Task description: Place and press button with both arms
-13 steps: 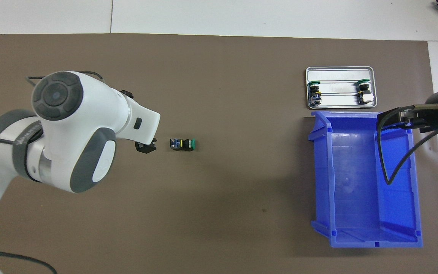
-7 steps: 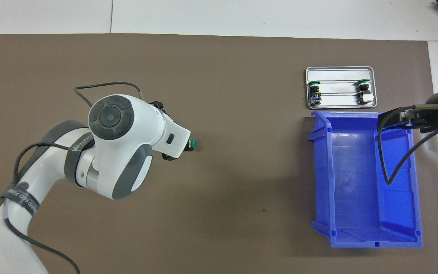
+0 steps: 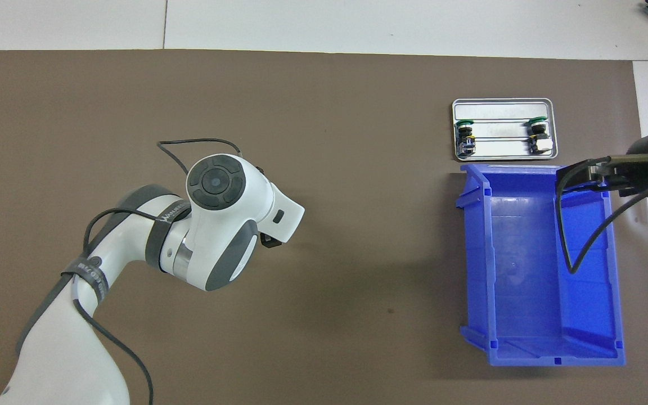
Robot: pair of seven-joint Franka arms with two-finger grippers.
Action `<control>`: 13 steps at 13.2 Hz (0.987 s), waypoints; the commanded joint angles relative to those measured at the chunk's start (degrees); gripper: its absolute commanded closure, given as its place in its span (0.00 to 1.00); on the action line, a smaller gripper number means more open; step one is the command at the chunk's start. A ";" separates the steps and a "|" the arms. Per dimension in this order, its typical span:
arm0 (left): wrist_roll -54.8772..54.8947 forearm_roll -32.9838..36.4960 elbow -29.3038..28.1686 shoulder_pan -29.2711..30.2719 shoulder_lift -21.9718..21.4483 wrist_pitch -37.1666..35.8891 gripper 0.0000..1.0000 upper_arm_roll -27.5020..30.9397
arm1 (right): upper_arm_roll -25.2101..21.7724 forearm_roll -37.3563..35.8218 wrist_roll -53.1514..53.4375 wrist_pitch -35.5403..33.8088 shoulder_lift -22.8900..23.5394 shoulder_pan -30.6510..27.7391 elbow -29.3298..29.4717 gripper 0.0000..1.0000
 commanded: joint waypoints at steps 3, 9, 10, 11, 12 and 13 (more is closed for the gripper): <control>0.45 -0.20 -4.40 -1.57 -0.49 5.31 0.03 0.93 | 0.09 0.86 -1.17 -0.27 -0.23 -0.20 -0.14 0.00; 0.54 -0.11 -5.02 -2.19 1.09 8.05 0.23 1.11 | 0.09 0.86 -1.17 -0.27 -0.23 -0.20 -0.14 0.00; 0.72 0.24 -5.11 -2.28 1.27 8.83 0.40 1.11 | 0.09 0.86 -1.17 -0.27 -0.23 -0.20 -0.14 0.00; 0.80 0.24 -5.11 -2.54 1.27 8.84 0.41 1.19 | 0.09 0.86 -1.17 -0.27 -0.23 -0.20 -0.14 0.00; 0.80 0.33 -5.11 -2.46 1.27 8.84 0.41 1.20 | 0.17 0.86 -1.17 -0.27 -0.23 -0.20 -0.23 0.00; 0.80 0.42 -5.11 -2.45 1.27 8.67 0.46 1.28 | 0.09 0.86 -1.17 -0.36 -0.23 -0.20 -0.14 0.00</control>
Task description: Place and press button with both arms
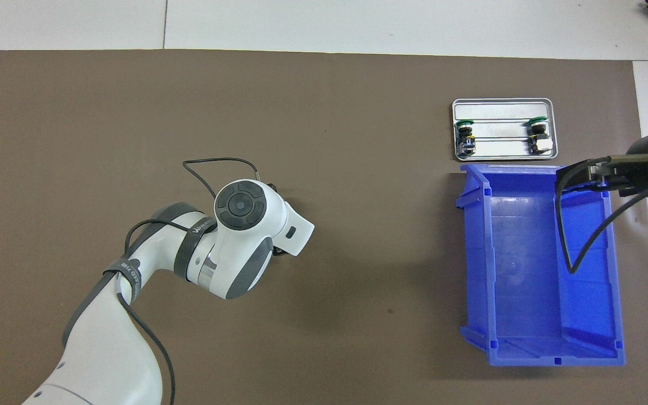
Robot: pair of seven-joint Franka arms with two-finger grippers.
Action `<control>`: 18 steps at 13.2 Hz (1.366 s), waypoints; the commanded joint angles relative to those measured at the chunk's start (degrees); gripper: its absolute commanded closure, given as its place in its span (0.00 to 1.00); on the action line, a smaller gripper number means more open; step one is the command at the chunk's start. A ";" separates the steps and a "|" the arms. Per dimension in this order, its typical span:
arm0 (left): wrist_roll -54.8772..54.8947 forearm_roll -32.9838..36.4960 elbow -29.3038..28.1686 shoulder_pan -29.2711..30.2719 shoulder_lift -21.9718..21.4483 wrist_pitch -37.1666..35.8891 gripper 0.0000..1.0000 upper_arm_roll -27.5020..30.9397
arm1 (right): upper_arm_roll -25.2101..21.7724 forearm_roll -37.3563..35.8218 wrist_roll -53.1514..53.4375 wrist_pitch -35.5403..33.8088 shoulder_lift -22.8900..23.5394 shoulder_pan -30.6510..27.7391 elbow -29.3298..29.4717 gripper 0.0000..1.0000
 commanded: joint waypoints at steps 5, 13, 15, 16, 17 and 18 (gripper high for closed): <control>0.73 2.66 -1.03 -0.48 0.28 1.30 0.91 1.34 | 0.08 0.86 -1.17 -0.36 -0.23 -0.20 -0.23 0.00; -0.06 1.62 -0.06 1.98 1.16 3.14 1.00 1.16 | 0.08 0.86 -1.17 -0.27 -0.23 -0.29 -0.14 0.00; 0.55 -3.63 -0.15 2.69 1.43 5.86 1.00 1.08 | 0.08 0.86 -1.17 -0.27 -0.23 -0.20 -0.23 0.00; 0.73 -6.44 -0.15 2.69 1.60 6.57 1.00 0.99 | 0.08 0.86 -1.17 -0.27 -0.23 -0.20 -0.14 0.00; 1.08 -9.17 0.28 3.04 1.86 6.58 1.00 0.90 | 0.08 0.86 -1.17 -0.36 -0.23 -0.20 -0.23 0.00; 2.48 -11.89 0.81 3.82 2.04 6.58 1.00 0.73 | 0.08 0.86 -1.17 -0.28 -0.23 -0.20 -0.14 0.00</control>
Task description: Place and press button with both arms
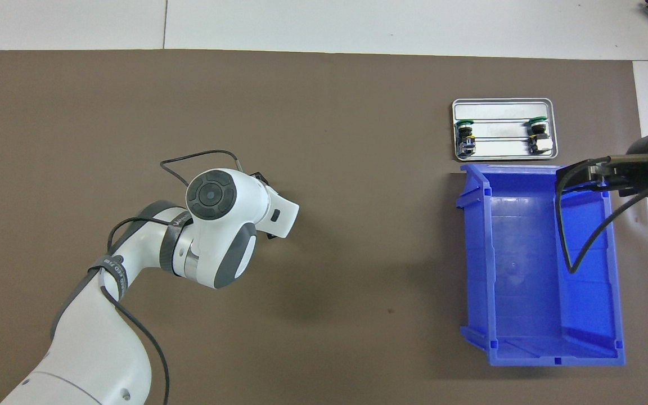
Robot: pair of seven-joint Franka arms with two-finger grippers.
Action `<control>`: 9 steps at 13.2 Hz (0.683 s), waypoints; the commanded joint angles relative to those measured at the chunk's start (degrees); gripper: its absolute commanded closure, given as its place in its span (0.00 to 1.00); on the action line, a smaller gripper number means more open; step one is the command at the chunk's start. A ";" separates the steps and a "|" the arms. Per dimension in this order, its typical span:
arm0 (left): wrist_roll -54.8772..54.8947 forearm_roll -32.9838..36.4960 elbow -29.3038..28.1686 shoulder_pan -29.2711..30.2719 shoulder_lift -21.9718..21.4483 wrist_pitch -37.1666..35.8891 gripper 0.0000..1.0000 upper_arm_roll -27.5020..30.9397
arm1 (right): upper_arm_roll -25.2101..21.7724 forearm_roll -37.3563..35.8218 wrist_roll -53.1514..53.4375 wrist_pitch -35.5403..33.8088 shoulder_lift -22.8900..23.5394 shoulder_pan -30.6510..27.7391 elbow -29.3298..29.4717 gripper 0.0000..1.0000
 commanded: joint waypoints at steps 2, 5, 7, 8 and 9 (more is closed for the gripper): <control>8.30 -13.58 1.89 1.57 1.48 1.84 1.00 -0.35 | 0.07 0.86 -1.17 -0.27 -0.23 -0.20 -0.14 0.00; 18.25 -27.13 2.51 3.50 0.52 0.18 1.00 -0.35 | 0.07 0.86 -1.17 -0.27 -0.23 -0.20 -0.14 0.00; 19.23 -29.09 2.51 5.61 -0.36 -1.14 1.00 -0.79 | 0.07 0.86 -1.17 -0.27 -0.23 -0.20 -0.23 0.00; 20.71 -30.75 2.51 6.57 -0.88 -2.54 1.00 -0.88 | 0.07 0.86 -1.17 -0.27 -0.23 -0.20 -0.14 0.00; 24.56 -34.68 2.33 7.89 -1.24 -4.38 1.00 -0.88 | 0.07 0.86 -1.17 -0.27 -0.23 -0.20 -0.23 0.00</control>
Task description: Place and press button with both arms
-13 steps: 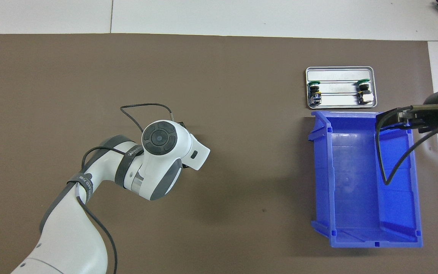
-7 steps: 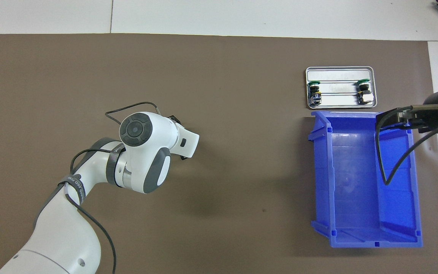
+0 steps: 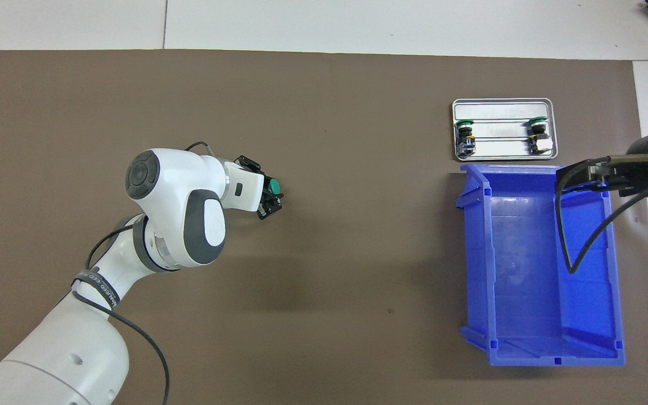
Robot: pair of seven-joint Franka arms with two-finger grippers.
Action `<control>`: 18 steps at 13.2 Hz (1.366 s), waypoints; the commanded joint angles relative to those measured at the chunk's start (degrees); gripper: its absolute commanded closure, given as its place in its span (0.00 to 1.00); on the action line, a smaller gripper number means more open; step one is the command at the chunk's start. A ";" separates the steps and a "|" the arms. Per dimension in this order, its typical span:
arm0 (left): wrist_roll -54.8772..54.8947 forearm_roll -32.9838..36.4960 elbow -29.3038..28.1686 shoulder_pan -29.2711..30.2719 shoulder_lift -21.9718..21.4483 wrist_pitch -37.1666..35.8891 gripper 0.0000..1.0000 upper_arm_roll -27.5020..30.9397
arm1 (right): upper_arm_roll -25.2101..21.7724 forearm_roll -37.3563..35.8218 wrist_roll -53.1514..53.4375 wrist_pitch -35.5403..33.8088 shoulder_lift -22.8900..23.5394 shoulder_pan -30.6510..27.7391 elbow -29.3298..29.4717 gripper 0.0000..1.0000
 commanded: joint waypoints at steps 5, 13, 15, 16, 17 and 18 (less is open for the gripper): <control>27.21 -26.15 -6.43 5.23 -4.94 -6.07 1.00 -0.31 | 0.07 0.86 -1.17 -0.27 -0.23 -0.21 -0.23 0.00; 49.45 -44.70 -17.50 7.61 -9.77 -9.40 0.85 -0.23 | 0.07 0.86 -1.17 -0.36 -0.23 -0.21 -0.14 0.00; 52.61 -47.85 -19.26 7.96 -10.38 -9.41 0.83 -0.23 | 0.07 0.86 -1.17 -0.27 -0.23 -0.21 -0.14 0.00; 54.71 -49.52 -20.14 7.97 -10.82 -9.58 0.84 -0.23 | 0.07 0.86 -1.17 -0.36 -0.23 -0.21 -0.23 0.00; 56.39 -50.58 -20.93 8.05 -11.09 -10.63 0.85 -0.23 | 0.07 0.86 -1.17 -0.28 -0.23 -0.21 -0.14 0.00; 56.75 -50.77 -21.64 8.14 -11.61 -12.03 0.85 -0.05 | 0.07 0.86 -1.17 -0.27 -0.14 -0.21 -0.14 0.00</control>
